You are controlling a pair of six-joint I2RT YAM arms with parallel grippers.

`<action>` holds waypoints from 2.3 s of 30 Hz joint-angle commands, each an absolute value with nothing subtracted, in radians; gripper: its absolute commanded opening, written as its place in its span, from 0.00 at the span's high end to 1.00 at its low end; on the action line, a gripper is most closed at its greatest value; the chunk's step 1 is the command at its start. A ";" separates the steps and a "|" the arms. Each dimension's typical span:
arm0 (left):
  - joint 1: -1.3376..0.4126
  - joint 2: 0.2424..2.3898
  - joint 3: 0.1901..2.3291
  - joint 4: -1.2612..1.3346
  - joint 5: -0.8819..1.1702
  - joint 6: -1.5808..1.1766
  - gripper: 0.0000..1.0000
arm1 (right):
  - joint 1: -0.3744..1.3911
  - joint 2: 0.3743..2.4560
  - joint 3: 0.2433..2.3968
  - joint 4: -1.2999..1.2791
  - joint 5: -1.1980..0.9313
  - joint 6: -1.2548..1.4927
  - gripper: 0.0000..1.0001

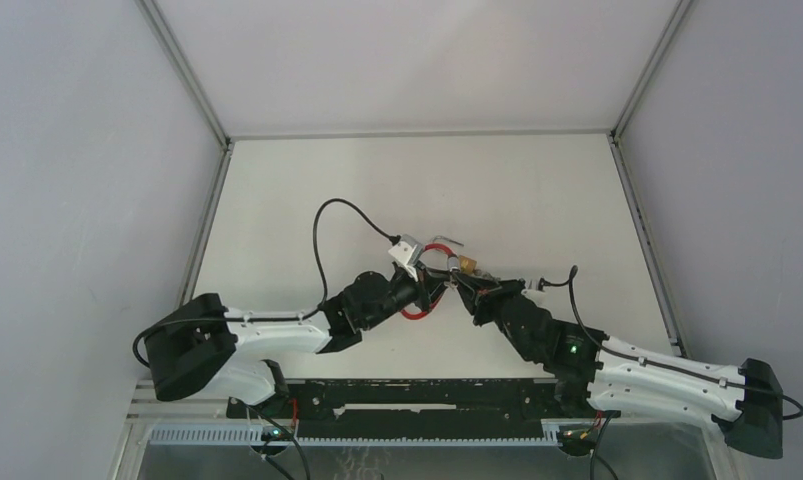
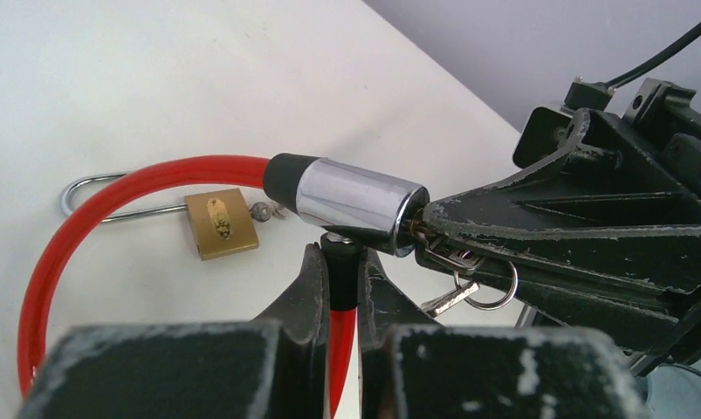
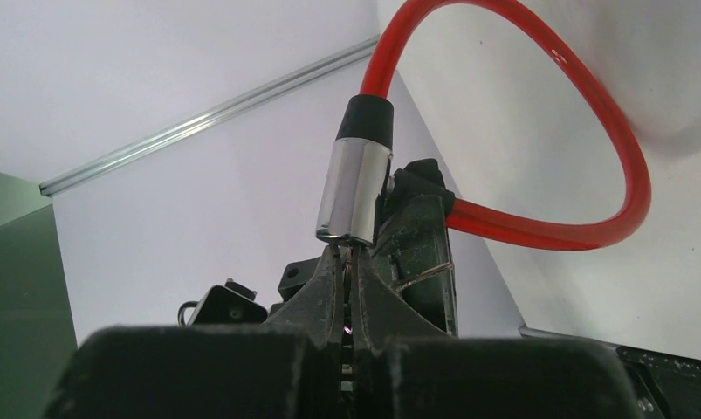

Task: Unlock with the key

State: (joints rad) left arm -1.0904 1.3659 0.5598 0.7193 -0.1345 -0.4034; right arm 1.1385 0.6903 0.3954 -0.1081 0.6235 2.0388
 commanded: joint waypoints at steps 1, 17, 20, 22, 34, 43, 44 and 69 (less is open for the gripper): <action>-1.162 1.369 0.538 1.136 -0.052 -0.477 1.00 | 1.217 0.708 0.383 -0.116 0.684 2.700 1.00; -1.204 1.330 0.454 1.074 -0.008 -0.403 1.00 | 1.212 0.596 0.403 -0.214 0.827 2.658 1.00; -1.204 1.313 0.423 1.069 -0.015 -0.409 1.00 | 1.211 0.568 0.404 -0.236 0.835 2.644 1.00; -1.204 1.306 0.413 1.054 -0.019 -0.412 1.00 | 1.212 0.560 0.403 -0.236 0.845 2.630 1.00; -1.205 1.355 0.432 0.972 -0.038 -0.411 1.00 | 1.208 0.581 0.401 -0.138 0.841 2.574 1.00; -1.205 1.363 0.434 0.916 -0.021 -0.393 1.00 | 1.165 0.517 0.394 -0.154 0.838 2.525 1.00; -1.206 1.362 0.433 0.913 -0.022 -0.388 1.00 | 1.158 0.510 0.394 -0.159 0.835 2.520 1.00; -1.204 1.262 0.437 0.724 -0.138 -0.255 1.00 | 1.022 0.536 0.389 -0.064 0.547 2.334 1.00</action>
